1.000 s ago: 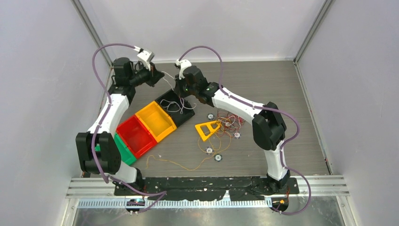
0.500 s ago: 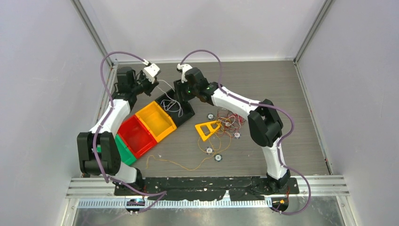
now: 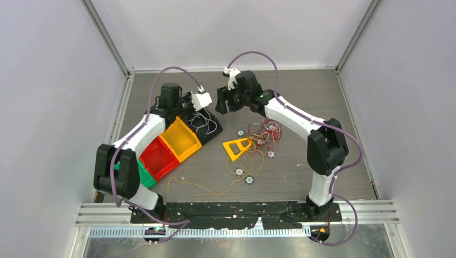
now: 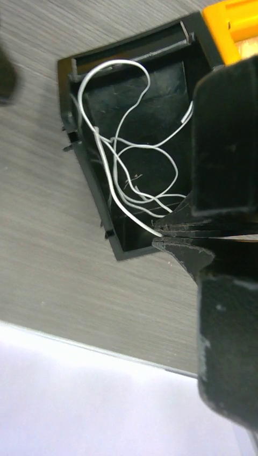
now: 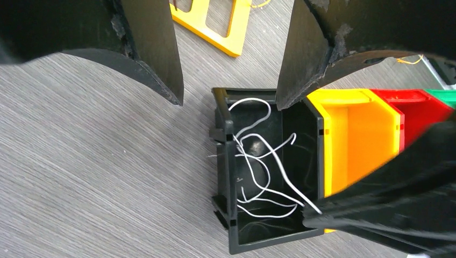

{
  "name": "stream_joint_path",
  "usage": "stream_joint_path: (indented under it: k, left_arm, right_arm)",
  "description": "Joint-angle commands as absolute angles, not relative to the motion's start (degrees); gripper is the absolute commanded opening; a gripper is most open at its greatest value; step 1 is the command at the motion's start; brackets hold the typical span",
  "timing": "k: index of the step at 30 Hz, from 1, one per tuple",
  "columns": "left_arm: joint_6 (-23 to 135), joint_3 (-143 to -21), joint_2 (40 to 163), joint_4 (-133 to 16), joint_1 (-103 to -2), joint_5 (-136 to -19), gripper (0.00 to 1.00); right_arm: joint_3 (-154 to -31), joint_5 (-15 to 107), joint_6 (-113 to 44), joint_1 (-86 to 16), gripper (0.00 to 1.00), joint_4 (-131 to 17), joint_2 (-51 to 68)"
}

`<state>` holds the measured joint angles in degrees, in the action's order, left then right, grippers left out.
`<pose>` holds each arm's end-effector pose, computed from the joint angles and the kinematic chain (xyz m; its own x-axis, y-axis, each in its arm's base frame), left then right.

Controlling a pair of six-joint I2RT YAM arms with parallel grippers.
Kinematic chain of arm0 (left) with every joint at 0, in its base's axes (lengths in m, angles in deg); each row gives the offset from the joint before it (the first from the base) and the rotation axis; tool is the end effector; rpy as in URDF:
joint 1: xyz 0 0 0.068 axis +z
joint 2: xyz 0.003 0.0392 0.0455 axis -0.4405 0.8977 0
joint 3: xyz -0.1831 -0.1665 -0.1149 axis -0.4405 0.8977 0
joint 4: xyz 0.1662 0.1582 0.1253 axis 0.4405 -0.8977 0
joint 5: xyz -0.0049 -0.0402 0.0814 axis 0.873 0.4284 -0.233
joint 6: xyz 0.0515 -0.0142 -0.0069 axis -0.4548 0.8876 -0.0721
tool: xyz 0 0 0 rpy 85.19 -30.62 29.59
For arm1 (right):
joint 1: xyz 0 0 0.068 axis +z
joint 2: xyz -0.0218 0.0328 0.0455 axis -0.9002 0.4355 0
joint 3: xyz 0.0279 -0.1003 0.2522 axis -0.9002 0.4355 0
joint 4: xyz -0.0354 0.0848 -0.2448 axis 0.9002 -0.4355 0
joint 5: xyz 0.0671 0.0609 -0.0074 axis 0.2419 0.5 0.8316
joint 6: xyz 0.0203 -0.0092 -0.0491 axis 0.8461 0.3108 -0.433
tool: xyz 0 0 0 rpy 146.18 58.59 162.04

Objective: Untangle the cables

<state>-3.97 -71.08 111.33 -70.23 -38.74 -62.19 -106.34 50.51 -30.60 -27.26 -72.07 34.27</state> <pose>0.3246 -0.0872 0.2714 0.0268 0.6942 -0.7193 0.7553 0.4573 0.4694 0.3471 0.2699 0.2881 -0.5725 -0.1992 -0.7954 -0.6266 0.7319 0.2678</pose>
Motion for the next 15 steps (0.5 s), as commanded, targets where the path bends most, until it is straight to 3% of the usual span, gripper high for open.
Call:
stream_joint_path:
  k: [1, 7, 12, 15]
  left_arm:
    - [-12.8, -72.8, 117.8, -75.1, -41.7, -73.7, 0.0]
    - [-11.1, -81.7, 126.2, -84.5, -43.0, -78.7, 0.01]
    - [-3.2, -83.2, 120.5, -86.5, -42.3, -72.0, 0.45]
    - [0.3, -84.1, 115.7, -89.9, -42.3, -67.2, 0.64]
  right_arm:
    - [-104.9, 56.1, -32.6, -31.3, 0.7, -74.3, 29.3]
    - [-102.3, 61.2, -36.7, -34.1, 0.71, -77.0, 26.6]
    - [-100.9, 64.1, -40.5, -35.5, 0.79, -80.4, 23.9]
    - [-100.2, 65.6, -45.9, -37.1, 0.84, -83.0, 21.6]
